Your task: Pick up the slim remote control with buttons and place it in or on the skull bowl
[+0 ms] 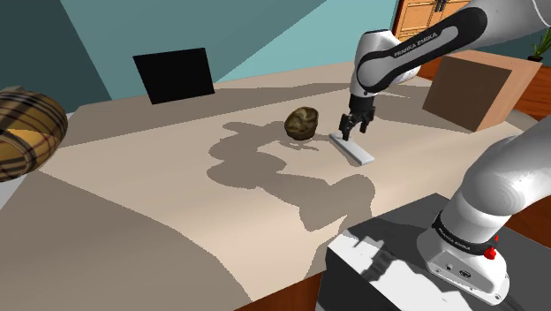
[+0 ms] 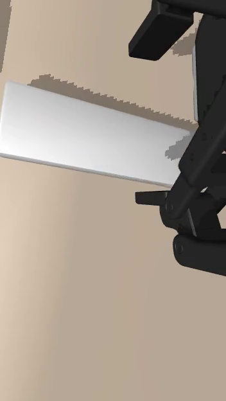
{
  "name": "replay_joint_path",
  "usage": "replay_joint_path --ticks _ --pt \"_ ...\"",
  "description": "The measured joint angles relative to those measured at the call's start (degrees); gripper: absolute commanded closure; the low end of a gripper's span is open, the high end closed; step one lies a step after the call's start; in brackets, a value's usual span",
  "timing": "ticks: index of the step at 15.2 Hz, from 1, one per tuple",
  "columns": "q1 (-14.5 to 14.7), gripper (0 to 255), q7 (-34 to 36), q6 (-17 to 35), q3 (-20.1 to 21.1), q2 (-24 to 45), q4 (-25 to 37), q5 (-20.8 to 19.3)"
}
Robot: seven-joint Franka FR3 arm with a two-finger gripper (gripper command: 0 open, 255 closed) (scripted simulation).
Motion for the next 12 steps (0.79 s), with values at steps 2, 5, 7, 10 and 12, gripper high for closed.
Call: replay_joint_path --ticks 2,5,7,10,12 --pt "-0.08 0 0.29 2.77 -0.05 2.02 -0.68 0.04" --pt "-0.05 0 0.33 5.94 -0.09 4.02 -1.82 0.13" --pt "0.03 0 0.32 8.08 -0.1 5.4 -2.57 0.25" --pt "-0.01 0 0.15 9.26 -0.21 6.1 -3.03 0.27" --pt "0.0 0 0.15 9.43 -0.21 6.23 -3.05 0.28"
